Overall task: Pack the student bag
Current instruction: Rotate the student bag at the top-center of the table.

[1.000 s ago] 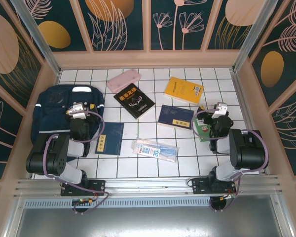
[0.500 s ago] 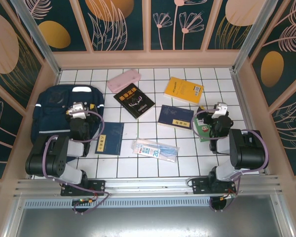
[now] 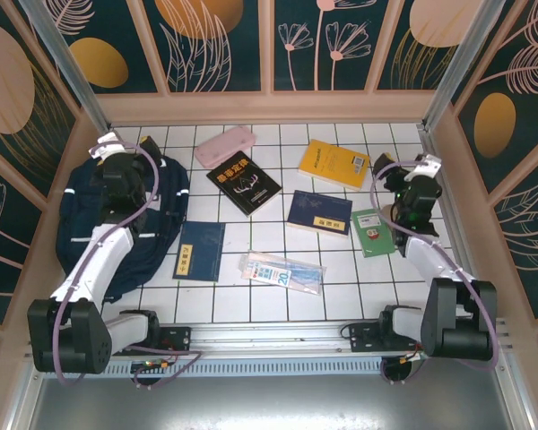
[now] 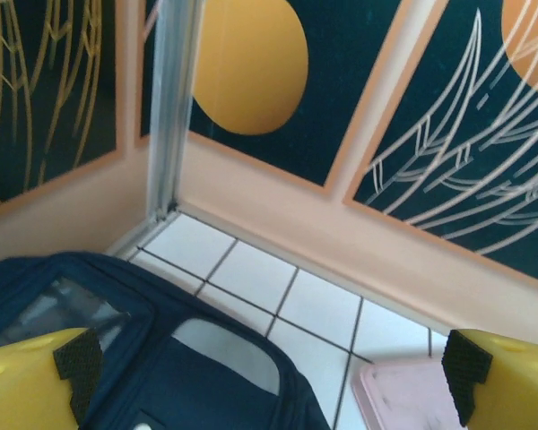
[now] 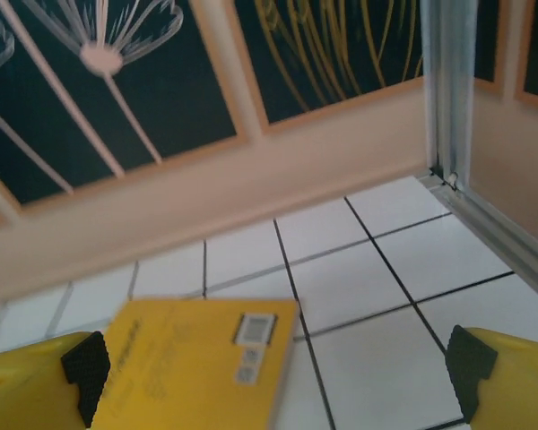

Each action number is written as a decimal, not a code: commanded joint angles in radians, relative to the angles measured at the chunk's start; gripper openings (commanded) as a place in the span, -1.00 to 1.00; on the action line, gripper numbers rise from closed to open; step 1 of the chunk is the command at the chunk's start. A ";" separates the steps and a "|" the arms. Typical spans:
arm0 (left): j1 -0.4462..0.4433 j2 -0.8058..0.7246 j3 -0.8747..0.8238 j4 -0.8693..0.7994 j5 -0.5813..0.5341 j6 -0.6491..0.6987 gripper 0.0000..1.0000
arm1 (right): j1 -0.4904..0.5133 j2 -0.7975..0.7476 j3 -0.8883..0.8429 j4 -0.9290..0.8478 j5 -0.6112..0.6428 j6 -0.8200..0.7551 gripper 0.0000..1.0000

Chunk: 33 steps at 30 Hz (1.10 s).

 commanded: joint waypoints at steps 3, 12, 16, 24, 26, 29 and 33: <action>0.005 0.016 0.053 -0.280 0.105 -0.070 0.96 | -0.009 0.004 0.136 -0.274 -0.108 0.209 0.98; 0.005 0.134 0.094 -0.382 0.188 -0.057 0.79 | 0.181 0.105 0.284 -0.459 -0.116 0.195 0.98; 0.005 0.202 0.114 -0.399 0.170 -0.044 0.73 | 0.293 0.173 0.336 -0.499 -0.110 0.181 0.98; 0.003 0.490 0.295 -0.401 0.191 -0.018 0.48 | 0.462 0.273 0.402 -0.528 -0.074 0.153 0.98; 0.002 0.571 0.349 -0.424 0.211 -0.019 0.41 | 0.480 0.287 0.407 -0.526 -0.074 0.151 0.98; -0.008 0.664 0.427 -0.466 0.239 -0.009 0.41 | 0.495 0.302 0.406 -0.519 -0.084 0.154 0.98; -0.037 0.774 0.512 -0.533 0.201 0.009 0.40 | 0.503 0.319 0.404 -0.522 -0.093 0.159 0.98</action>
